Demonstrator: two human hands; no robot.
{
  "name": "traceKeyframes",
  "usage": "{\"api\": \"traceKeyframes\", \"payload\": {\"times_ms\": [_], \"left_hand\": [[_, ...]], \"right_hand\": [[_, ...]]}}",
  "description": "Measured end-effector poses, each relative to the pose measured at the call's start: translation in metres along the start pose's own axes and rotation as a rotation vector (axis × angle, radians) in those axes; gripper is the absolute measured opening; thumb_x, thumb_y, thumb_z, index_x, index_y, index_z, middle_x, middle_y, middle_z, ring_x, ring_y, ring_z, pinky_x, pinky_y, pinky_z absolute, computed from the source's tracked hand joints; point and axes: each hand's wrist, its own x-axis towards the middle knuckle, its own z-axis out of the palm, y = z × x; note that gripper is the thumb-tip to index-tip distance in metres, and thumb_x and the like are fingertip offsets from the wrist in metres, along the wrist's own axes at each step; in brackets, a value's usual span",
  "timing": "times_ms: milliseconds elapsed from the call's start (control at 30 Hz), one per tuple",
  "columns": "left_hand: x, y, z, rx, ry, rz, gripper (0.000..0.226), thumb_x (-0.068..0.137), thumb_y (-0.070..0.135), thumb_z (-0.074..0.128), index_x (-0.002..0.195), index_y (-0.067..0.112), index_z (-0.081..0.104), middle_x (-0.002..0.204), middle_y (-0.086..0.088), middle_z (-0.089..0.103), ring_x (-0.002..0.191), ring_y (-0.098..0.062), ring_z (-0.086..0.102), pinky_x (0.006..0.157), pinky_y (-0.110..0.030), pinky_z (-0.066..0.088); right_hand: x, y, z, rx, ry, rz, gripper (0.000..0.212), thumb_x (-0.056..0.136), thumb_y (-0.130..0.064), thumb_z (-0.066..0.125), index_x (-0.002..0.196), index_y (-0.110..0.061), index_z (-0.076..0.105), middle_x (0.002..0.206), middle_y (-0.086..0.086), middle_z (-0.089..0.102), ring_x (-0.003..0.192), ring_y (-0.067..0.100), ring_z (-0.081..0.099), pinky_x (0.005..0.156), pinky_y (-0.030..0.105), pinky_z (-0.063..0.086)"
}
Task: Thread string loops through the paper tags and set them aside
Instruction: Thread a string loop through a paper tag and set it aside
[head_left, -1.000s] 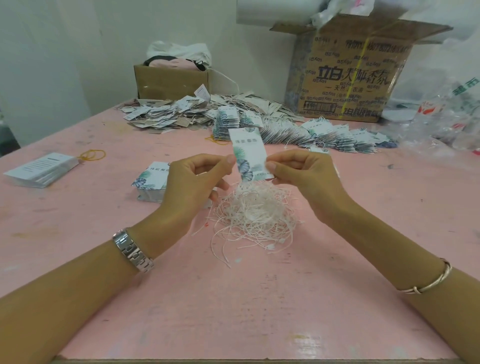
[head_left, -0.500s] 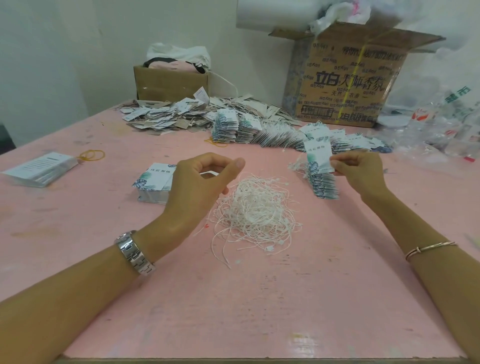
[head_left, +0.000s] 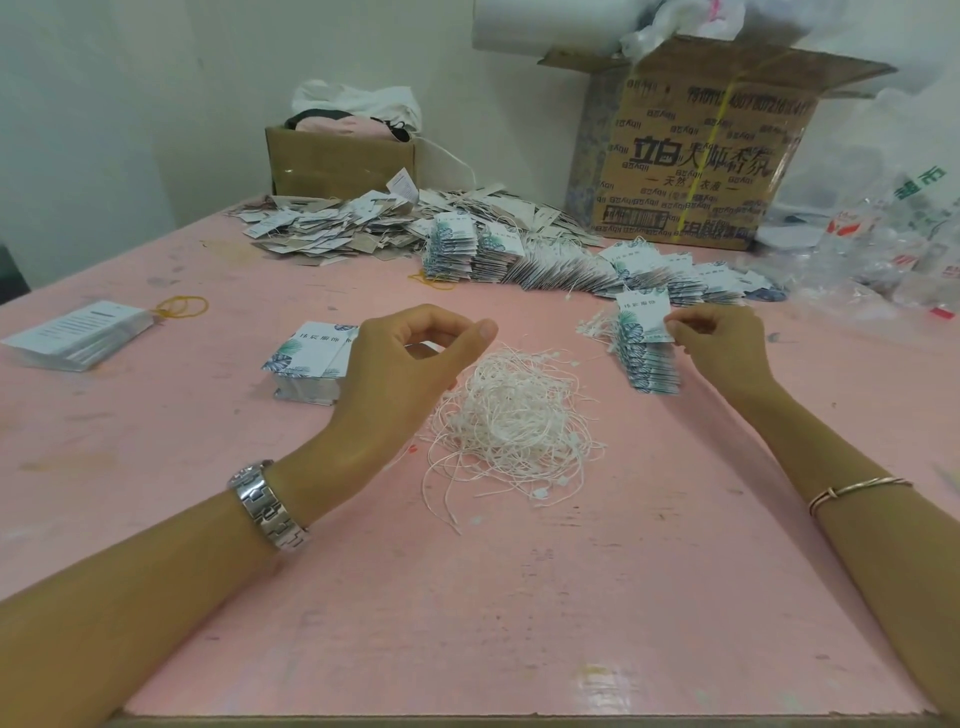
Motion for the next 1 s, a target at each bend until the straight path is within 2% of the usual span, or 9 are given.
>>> {"api": "traceKeyframes", "payload": {"times_ms": [100, 333, 467, 533, 633, 700, 800, 900, 1000], "left_hand": [[-0.001, 0.000, 0.000, 0.008, -0.006, 0.004, 0.016, 0.079, 0.038, 0.077, 0.079, 0.022, 0.073, 0.070, 0.007, 0.070, 0.048, -0.003, 0.052, 0.046, -0.012, 0.038], [-0.001, 0.001, 0.000, 0.021, -0.016, 0.017, 0.014, 0.080, 0.037, 0.077, 0.078, 0.024, 0.073, 0.068, 0.009, 0.069, 0.048, -0.001, 0.052, 0.047, -0.012, 0.040], [-0.002, 0.000, 0.000, 0.024, -0.023, 0.014, 0.014, 0.080, 0.038, 0.077, 0.078, 0.025, 0.073, 0.070, 0.006, 0.070, 0.050, -0.003, 0.051, 0.047, -0.012, 0.040], [-0.002, 0.000, 0.000, 0.024, -0.026, 0.017, 0.014, 0.079, 0.038, 0.077, 0.077, 0.025, 0.073, 0.071, 0.005, 0.071, 0.051, -0.003, 0.051, 0.048, -0.013, 0.041], [-0.002, -0.002, 0.000, 0.025, -0.032, 0.021, 0.016, 0.078, 0.041, 0.077, 0.077, 0.026, 0.073, 0.072, 0.005, 0.071, 0.052, -0.006, 0.051, 0.048, -0.014, 0.042], [-0.001, -0.003, 0.001, 0.040, -0.033, 0.027, 0.016, 0.078, 0.042, 0.077, 0.077, 0.027, 0.073, 0.071, 0.006, 0.071, 0.053, -0.006, 0.051, 0.049, -0.014, 0.042], [-0.001, -0.004, 0.000, 0.044, -0.042, 0.043, 0.015, 0.078, 0.042, 0.077, 0.076, 0.028, 0.073, 0.069, 0.009, 0.070, 0.052, -0.004, 0.051, 0.049, -0.013, 0.041], [0.000, -0.007, -0.001, 0.078, -0.068, 0.053, 0.016, 0.078, 0.046, 0.076, 0.077, 0.030, 0.073, 0.071, 0.009, 0.071, 0.054, -0.006, 0.052, 0.050, -0.016, 0.043], [0.000, -0.011, -0.001, 0.121, -0.101, 0.058, 0.015, 0.079, 0.046, 0.075, 0.078, 0.031, 0.073, 0.069, 0.014, 0.068, 0.055, -0.005, 0.052, 0.051, -0.019, 0.043]], "right_hand": [[-0.001, -0.001, 0.001, -0.055, -0.006, -0.030, 0.017, 0.090, -0.008, 0.067, 0.104, -0.001, 0.074, 0.088, 0.004, 0.068, 0.080, 0.018, 0.062, 0.080, 0.025, 0.046], [-0.001, 0.002, 0.003, -0.062, -0.012, 0.005, 0.016, 0.089, -0.007, 0.068, 0.102, -0.001, 0.074, 0.088, 0.007, 0.070, 0.077, 0.018, 0.061, 0.076, 0.024, 0.046], [-0.001, 0.003, 0.005, -0.064, -0.018, 0.027, 0.014, 0.088, -0.005, 0.069, 0.101, -0.001, 0.075, 0.083, 0.006, 0.068, 0.063, 0.005, 0.057, 0.059, 0.002, 0.041], [-0.001, 0.003, 0.005, -0.064, -0.019, 0.024, 0.014, 0.088, -0.005, 0.069, 0.100, -0.001, 0.075, 0.082, 0.007, 0.068, 0.062, 0.005, 0.056, 0.055, -0.002, 0.039], [-0.002, -0.001, 0.005, -0.087, -0.025, 0.006, 0.014, 0.088, -0.006, 0.068, 0.100, -0.002, 0.075, 0.089, 0.012, 0.072, 0.072, 0.015, 0.059, 0.067, 0.010, 0.043], [-0.004, -0.007, 0.004, -0.118, -0.020, -0.016, 0.013, 0.089, -0.007, 0.068, 0.099, -0.003, 0.076, 0.091, 0.012, 0.073, 0.075, 0.015, 0.058, 0.072, 0.017, 0.041], [-0.008, -0.021, 0.005, -0.117, -0.024, -0.090, 0.013, 0.090, -0.008, 0.067, 0.097, -0.004, 0.076, 0.092, 0.011, 0.073, 0.077, 0.014, 0.058, 0.071, 0.015, 0.041], [-0.018, -0.045, 0.009, -0.067, -0.080, -0.198, 0.011, 0.089, -0.006, 0.068, 0.097, -0.006, 0.076, 0.091, 0.007, 0.070, 0.076, 0.012, 0.058, 0.066, 0.004, 0.042], [-0.034, -0.074, 0.014, 0.040, -0.202, -0.314, 0.010, 0.089, -0.008, 0.069, 0.096, -0.008, 0.076, 0.089, 0.003, 0.071, 0.075, 0.009, 0.060, 0.067, 0.008, 0.045]]}}
